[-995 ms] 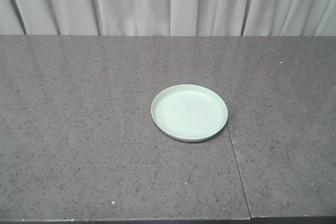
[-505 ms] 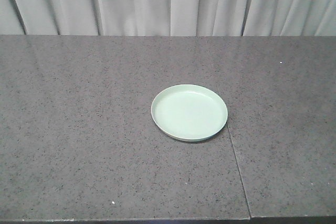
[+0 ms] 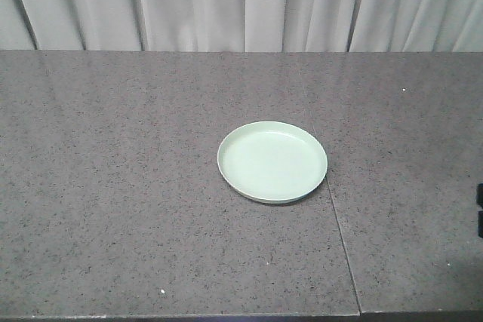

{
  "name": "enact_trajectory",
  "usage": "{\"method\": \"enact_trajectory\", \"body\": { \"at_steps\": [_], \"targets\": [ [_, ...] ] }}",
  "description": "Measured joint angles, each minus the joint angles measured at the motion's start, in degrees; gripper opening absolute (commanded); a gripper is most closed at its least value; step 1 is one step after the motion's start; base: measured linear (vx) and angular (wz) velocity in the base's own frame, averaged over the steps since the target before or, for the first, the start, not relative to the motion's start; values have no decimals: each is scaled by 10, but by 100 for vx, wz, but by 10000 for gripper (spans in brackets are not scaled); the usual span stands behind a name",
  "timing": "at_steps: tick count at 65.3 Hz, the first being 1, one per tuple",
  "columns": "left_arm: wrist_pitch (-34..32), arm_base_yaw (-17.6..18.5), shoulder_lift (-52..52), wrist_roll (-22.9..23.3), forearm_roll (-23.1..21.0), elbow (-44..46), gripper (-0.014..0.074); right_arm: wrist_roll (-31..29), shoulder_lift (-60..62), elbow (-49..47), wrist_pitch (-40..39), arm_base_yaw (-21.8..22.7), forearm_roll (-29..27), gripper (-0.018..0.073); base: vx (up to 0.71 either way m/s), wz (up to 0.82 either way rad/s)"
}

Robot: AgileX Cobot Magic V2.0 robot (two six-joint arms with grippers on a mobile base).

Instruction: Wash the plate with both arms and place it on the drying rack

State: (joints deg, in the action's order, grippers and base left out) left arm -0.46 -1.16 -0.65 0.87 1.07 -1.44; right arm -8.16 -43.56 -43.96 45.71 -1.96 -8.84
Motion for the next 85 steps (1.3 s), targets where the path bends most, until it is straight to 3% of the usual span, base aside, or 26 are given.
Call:
{"method": "enact_trajectory", "body": {
  "at_steps": [8, 23, 42, 61, 85],
  "targets": [
    [0, 0, 0, 0, 0, 0, -6, -44, -64, -24, 23, 0, -32, 509, 0, 0],
    [0, 0, 0, 0, 0, 0, -6, -80, -173, -86, 47, -26, -38, 501, 0, 0],
    [0, 0, 0, 0, 0, 0, -6, -68, -321, -183, 55, -97, -22, 469, 0, 0],
    [0, 0, 0, 0, 0, 0, -6, -34, -468, -299, 69, -100, -23, 384, 0, 0],
    [0, 0, 0, 0, 0, 0, -6, -8, -592, -408, 75, -100, -23, 382, 0, 0]
  ]
}}
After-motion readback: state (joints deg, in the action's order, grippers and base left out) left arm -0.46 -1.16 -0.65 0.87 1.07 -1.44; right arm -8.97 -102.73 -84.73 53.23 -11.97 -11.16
